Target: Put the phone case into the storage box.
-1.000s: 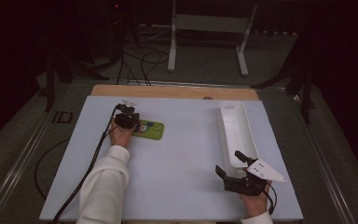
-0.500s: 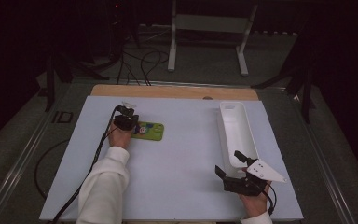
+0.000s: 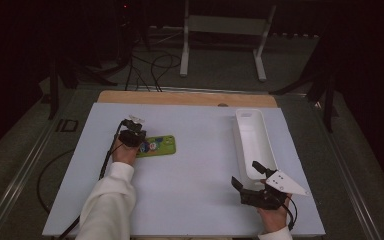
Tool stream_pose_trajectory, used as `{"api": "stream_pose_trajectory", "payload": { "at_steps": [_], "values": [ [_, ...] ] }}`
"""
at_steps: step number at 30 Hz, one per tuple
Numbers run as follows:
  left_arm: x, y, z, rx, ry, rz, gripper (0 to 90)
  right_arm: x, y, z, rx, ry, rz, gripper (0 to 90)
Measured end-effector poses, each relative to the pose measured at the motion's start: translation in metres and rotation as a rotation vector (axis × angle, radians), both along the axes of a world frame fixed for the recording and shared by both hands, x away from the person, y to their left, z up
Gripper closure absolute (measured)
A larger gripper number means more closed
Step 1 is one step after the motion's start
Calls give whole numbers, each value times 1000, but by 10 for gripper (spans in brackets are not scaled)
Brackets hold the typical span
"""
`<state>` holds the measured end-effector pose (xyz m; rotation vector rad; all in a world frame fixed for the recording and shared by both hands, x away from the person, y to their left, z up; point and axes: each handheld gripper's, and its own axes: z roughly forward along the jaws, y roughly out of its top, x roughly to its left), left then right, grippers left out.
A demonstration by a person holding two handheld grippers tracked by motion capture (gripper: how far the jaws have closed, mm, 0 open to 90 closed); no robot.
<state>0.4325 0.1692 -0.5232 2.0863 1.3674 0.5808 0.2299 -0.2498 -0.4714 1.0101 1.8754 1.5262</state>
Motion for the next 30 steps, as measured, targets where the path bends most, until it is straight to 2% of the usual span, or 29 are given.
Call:
{"api": "stream_pose_trajectory", "payload": {
  "at_steps": [6, 11, 12, 18, 27, 30],
  "values": [
    [-11, -1, 1, 8, -1, -20, 900, 0, 1, 0, 0, 2, -2, 84],
    [-27, -5, 2, 33, 1, -59, 900, 0, 1, 1, 3, -2, -1, 84],
    [-27, -5, 2, 33, 1, -59, 900, 0, 1, 1, 3, -2, -1, 84],
    [-49, -8, 3, 52, -1, -85, 900, 0, 0, 0, 5, 1, -4, 84],
    [-79, -12, 4, 45, 1, -115, 900, 0, 0, 0, 3, 3, -6, 84],
    [-88, -11, 4, 31, 5, -124, 900, 1, -1, 0, 4, 2, -7, 84]
  ]
}}
